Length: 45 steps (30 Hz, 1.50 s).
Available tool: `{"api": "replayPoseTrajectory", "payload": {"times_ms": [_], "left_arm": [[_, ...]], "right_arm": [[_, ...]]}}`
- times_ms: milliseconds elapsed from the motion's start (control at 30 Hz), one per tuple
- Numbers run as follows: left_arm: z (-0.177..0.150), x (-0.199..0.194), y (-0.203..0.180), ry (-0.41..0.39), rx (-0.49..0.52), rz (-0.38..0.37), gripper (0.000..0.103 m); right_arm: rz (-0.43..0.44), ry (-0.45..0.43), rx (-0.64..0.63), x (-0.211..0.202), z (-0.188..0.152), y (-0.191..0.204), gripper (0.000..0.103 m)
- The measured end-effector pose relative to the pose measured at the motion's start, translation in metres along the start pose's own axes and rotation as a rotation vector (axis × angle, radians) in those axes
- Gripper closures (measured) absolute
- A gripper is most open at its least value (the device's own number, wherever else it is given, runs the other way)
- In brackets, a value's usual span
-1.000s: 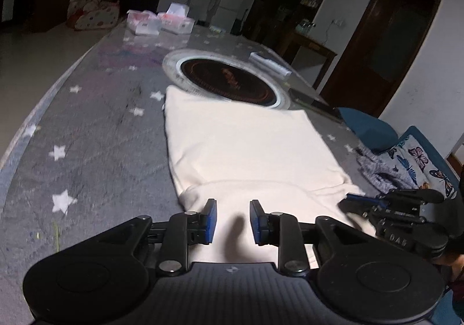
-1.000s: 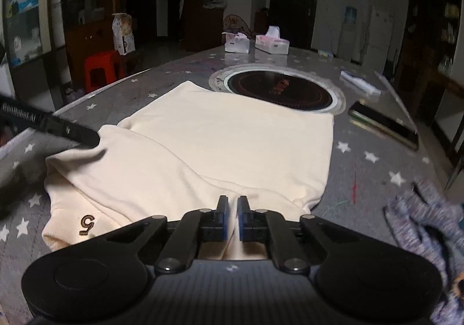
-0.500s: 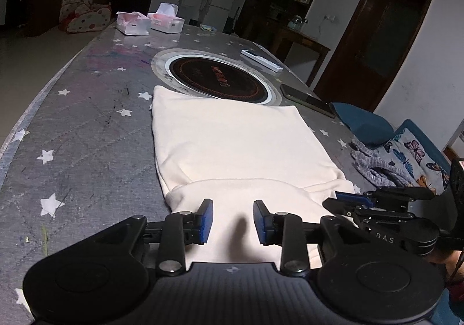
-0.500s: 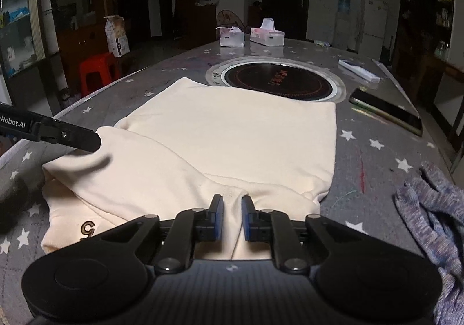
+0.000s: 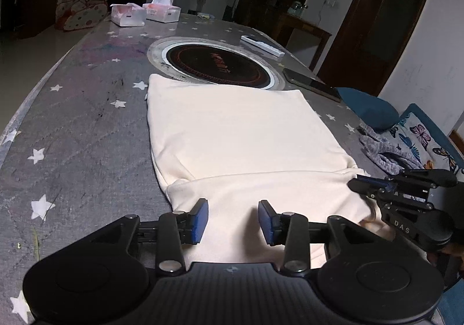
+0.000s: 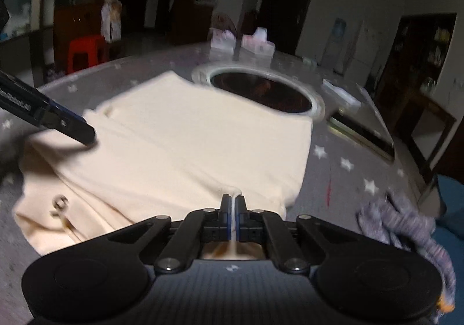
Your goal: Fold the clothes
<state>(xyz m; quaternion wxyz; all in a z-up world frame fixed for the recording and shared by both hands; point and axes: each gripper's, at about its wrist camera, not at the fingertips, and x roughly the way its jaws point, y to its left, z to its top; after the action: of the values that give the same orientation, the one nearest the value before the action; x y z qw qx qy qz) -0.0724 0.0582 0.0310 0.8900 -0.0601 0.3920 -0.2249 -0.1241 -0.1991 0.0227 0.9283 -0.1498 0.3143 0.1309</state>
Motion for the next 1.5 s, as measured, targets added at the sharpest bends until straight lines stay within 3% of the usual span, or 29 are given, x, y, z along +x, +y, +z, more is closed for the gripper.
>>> {"api": "replayPoseTrajectory", "payload": {"times_ms": [167, 267, 367, 500, 667, 767, 867, 933, 1000, 1133, 1167, 1200, 1233, 1333, 1500], "left_arm": [[0.004, -0.013, -0.005, -0.042, 0.021, -0.025, 0.061], [0.000, -0.006, -0.010, -0.007, 0.038, -0.042, 0.061], [-0.012, 0.002, -0.020, 0.027, 0.110, -0.010, 0.061], [-0.018, -0.011, -0.030, 0.017, 0.174, -0.016, 0.060], [-0.031, -0.030, -0.039, 0.031, 0.267, -0.015, 0.060], [-0.044, -0.052, -0.044, 0.030, 0.376, -0.023, 0.057], [-0.063, -0.065, -0.058, 0.026, 0.555, 0.016, 0.052], [-0.076, -0.065, -0.068, 0.023, 0.675, 0.049, 0.052], [-0.087, -0.058, -0.077, 0.012, 0.773, 0.071, 0.052], [-0.099, -0.041, -0.091, -0.032, 0.885, 0.075, 0.052], [-0.099, -0.039, -0.093, -0.037, 0.894, 0.064, 0.054], [-0.099, -0.037, -0.094, -0.046, 0.901, 0.055, 0.062], [-0.098, -0.035, -0.095, -0.047, 0.904, 0.043, 0.074], [-0.088, -0.032, -0.095, -0.062, 0.866, 0.023, 0.092], [-0.048, -0.033, -0.080, -0.110, 0.674, -0.041, 0.094]], "right_arm": [[0.002, -0.027, 0.014, -0.014, 0.004, -0.006, 0.100], [0.101, -0.022, 0.037, -0.020, 0.003, -0.007, 0.099], [0.179, 0.024, 0.057, -0.016, -0.005, -0.008, 0.098], [0.150, -0.002, 0.019, -0.030, -0.011, -0.007, 0.096], [0.190, 0.024, -0.060, -0.029, -0.018, 0.000, 0.094], [0.213, 0.026, -0.066, -0.042, -0.017, -0.003, 0.089], [0.246, 0.033, -0.090, -0.059, -0.022, -0.008, 0.080], [0.229, 0.032, -0.170, -0.070, -0.028, -0.007, 0.072], [0.219, 0.029, -0.249, -0.076, -0.034, -0.001, 0.051], [0.196, -0.003, -0.437, -0.085, -0.048, 0.018, 0.043], [0.197, -0.010, -0.472, -0.086, -0.051, 0.022, 0.036], [0.199, -0.027, -0.508, -0.087, -0.054, 0.028, 0.031], [0.201, -0.040, -0.531, -0.087, -0.056, 0.032, 0.031], [0.209, -0.071, -0.575, -0.084, -0.058, 0.040, 0.029], [0.250, -0.101, -0.539, -0.065, -0.046, 0.039, 0.031]]}}
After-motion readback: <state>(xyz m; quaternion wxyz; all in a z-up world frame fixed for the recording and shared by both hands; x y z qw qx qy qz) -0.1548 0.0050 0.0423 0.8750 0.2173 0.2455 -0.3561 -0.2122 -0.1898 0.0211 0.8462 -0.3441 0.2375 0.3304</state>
